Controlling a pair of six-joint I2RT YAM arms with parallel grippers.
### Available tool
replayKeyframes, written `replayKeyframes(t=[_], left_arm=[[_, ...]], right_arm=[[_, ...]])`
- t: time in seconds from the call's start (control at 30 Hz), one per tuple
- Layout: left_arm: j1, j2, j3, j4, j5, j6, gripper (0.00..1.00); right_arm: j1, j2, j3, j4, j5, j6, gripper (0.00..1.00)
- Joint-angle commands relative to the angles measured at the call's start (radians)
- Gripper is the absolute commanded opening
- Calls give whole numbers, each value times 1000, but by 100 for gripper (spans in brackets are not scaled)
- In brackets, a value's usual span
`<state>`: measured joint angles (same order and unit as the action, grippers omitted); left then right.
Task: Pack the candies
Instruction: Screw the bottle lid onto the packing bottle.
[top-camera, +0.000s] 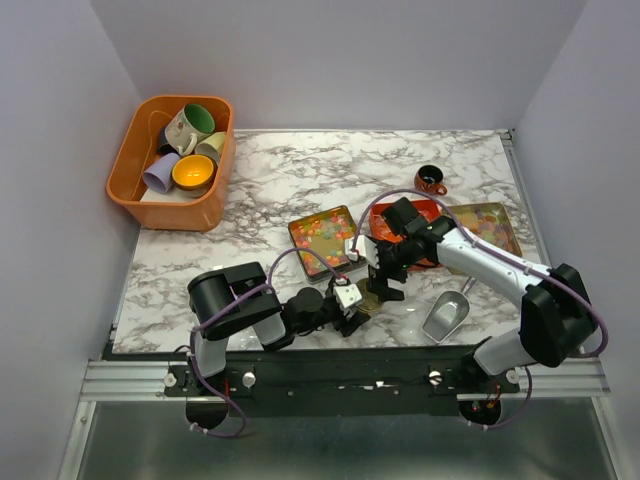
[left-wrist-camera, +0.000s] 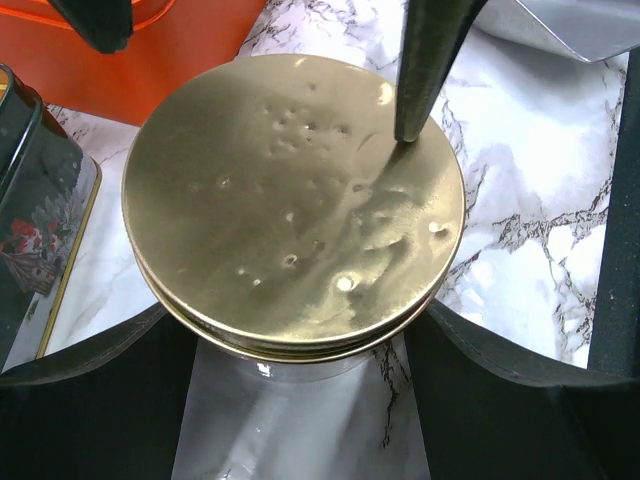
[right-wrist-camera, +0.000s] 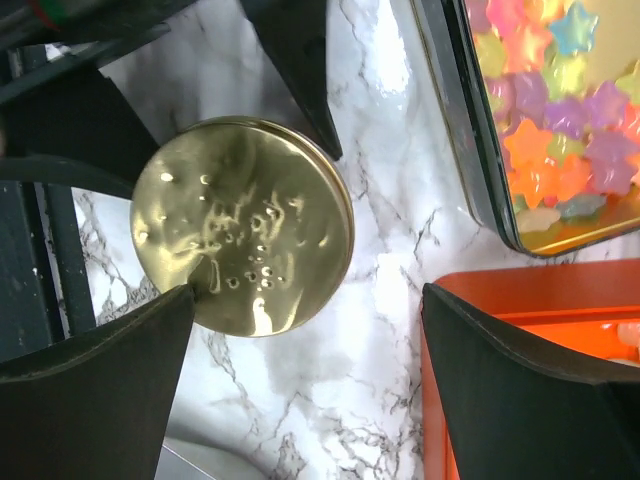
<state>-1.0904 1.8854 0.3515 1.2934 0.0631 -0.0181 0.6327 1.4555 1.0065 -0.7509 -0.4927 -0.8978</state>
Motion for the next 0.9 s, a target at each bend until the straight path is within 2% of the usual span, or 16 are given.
replayKeyframes(t=[0.0,0.27,0.33,0.47,0.87], left_arm=[[-12,21,-9,-34,-8,27,74],[-12,24,-6,-42,-6,24,74],[-12,21,-6,-45,-6,23,74],[-12,21,-3,-51,-6,21,74],[-12,24,1,-63,-12,21,74]], right_arm=[[-46,42,33,-1,16,19,100],[-70,-8,53,-51,-178,-21,100],[-70,-4,70,-67,-213,-30,93],[-68,-7,76,-96,-254,-62,84],[-15,17,40,-93,-297,-147,79]])
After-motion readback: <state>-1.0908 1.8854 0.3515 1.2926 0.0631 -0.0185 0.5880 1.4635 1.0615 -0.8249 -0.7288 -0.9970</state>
